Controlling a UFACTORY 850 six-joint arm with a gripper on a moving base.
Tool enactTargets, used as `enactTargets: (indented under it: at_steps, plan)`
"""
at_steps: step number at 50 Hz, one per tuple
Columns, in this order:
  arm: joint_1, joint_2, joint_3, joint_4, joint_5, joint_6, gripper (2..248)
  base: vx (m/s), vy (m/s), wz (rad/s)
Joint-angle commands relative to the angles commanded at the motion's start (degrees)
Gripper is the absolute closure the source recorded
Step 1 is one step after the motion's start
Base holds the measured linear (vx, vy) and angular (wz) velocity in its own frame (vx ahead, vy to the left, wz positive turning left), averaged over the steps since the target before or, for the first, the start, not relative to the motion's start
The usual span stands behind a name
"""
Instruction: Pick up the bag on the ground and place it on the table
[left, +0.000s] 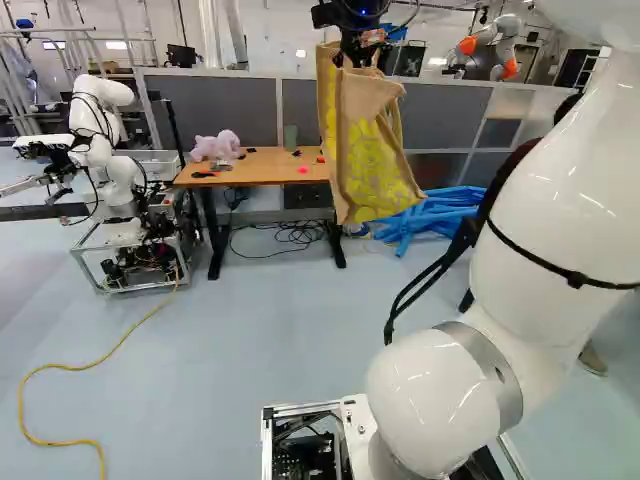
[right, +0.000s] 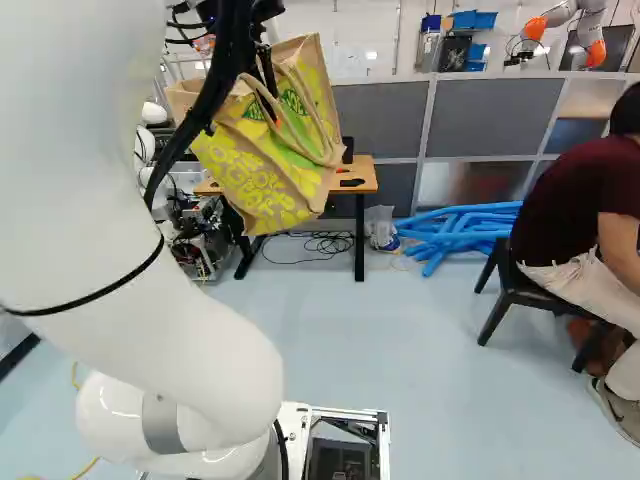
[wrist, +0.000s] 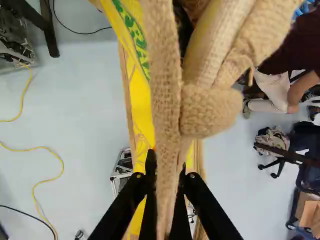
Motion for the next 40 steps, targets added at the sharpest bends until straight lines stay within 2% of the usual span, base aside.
enactTargets:
  at_steps: [40]
  plan:
    - [0.0,0.0,0.0,0.0,0.0,0.0,228,0.191,0.068,-0.026]
